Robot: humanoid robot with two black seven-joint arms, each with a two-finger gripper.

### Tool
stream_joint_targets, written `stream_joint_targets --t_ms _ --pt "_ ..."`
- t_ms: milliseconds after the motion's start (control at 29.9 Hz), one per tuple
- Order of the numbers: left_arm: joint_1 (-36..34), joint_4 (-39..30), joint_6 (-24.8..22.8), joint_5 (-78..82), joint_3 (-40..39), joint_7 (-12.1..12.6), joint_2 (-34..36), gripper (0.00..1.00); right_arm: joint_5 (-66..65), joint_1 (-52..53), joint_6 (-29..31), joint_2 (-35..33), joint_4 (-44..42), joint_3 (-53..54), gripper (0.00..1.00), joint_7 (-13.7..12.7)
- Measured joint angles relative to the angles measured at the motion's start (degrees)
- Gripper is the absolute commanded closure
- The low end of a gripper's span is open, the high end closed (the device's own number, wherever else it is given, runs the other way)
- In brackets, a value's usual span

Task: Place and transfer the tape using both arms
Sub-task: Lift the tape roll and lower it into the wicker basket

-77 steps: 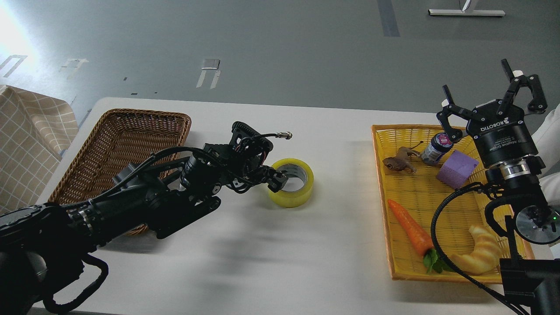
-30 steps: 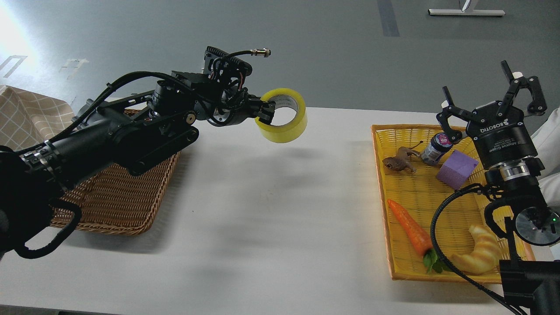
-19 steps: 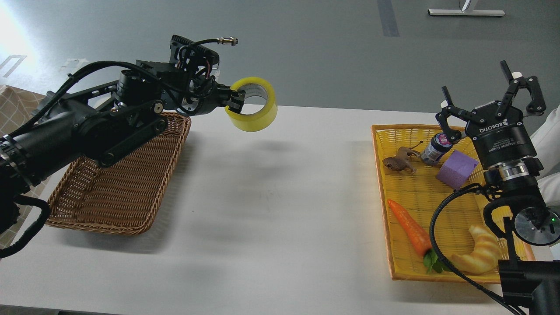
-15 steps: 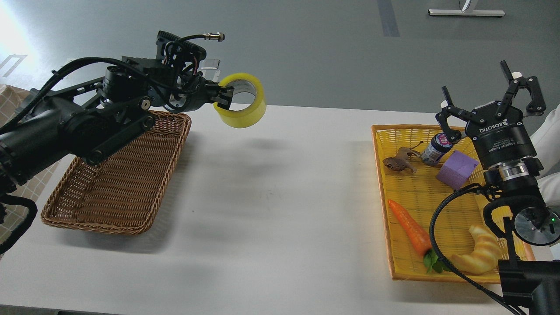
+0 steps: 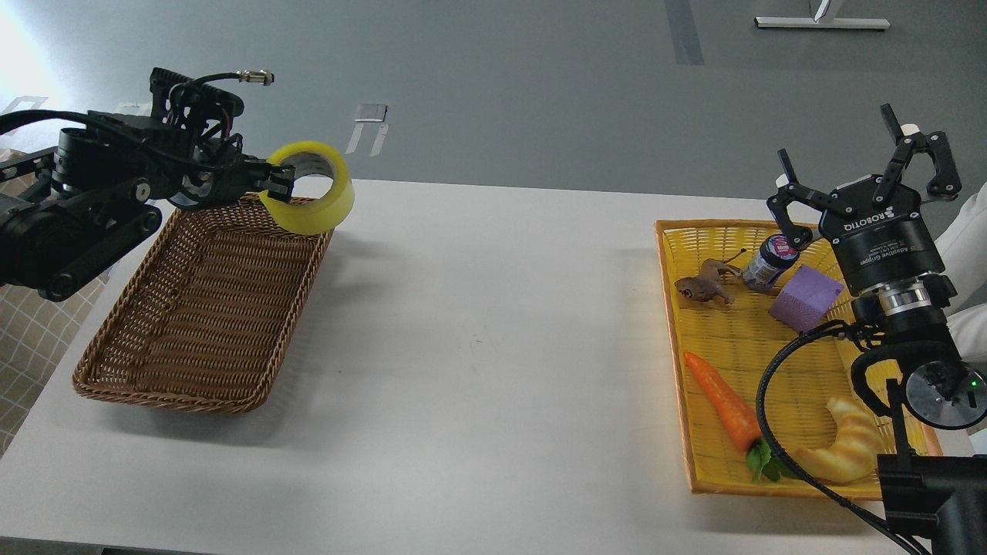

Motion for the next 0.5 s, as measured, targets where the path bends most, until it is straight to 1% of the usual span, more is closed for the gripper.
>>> stream_joint_targets --t_ms 201,368,502 --pt "2.49 3.55 0.00 -0.33 0.91 -2.60 1.41 1.00 0.00 0.01 0.00 0.00 -0.08 -0.03 0.00 0.00" --pt "5.64 3.89 0.56 -1.08 0.93 -3.05 4.11 1.00 0.00 -0.06 0.00 0.00 -0.16 -0.08 0.00 0.00" --pt "7.79 3.95 1.88 -1.21 0.93 -3.29 4.59 1.00 0.00 -0.17 0.00 0.00 -0.17 -0.09 0.00 0.00"
